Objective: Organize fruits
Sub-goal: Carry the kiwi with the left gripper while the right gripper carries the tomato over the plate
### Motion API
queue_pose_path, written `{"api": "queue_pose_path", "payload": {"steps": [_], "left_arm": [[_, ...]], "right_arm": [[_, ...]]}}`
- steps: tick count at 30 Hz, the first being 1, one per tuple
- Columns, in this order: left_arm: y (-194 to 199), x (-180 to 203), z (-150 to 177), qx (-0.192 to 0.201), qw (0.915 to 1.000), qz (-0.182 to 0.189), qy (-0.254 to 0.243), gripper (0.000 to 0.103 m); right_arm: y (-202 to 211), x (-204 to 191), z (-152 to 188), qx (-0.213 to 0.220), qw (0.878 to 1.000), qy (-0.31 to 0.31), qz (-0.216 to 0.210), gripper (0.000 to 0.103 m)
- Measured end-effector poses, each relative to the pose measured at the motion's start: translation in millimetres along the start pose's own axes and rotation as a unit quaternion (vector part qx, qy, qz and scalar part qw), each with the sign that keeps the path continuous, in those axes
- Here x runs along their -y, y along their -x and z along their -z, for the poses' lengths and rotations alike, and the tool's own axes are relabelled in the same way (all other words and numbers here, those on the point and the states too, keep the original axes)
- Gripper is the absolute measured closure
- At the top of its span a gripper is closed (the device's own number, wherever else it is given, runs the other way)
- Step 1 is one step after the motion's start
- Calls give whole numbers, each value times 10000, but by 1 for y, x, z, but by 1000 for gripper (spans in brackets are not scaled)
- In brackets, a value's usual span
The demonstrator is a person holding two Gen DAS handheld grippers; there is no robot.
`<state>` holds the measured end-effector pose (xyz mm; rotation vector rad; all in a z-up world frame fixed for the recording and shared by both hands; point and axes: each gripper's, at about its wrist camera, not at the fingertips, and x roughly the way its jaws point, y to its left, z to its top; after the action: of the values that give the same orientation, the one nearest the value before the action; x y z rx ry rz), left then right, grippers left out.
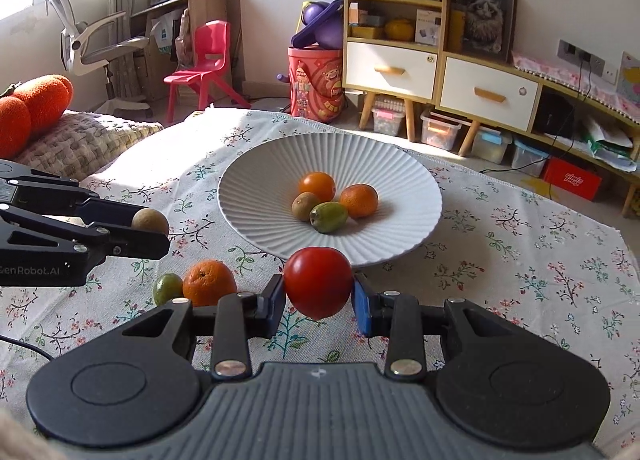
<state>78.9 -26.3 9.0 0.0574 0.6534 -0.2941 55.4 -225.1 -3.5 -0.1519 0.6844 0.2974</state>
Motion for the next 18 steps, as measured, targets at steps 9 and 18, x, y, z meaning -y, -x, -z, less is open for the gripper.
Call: {"api": "queue_pose_path", "payload": {"steps": [9, 18], "left_arm": [[-18, 3, -15, 69, 9999, -130, -8, 92], [-32, 7, -24, 68, 9997, -222, -53, 92]], "right_arm": [[-5, 4, -13, 107, 9999, -65, 103, 71], [-13, 11, -21, 119, 9993, -193, 283, 71]]}}
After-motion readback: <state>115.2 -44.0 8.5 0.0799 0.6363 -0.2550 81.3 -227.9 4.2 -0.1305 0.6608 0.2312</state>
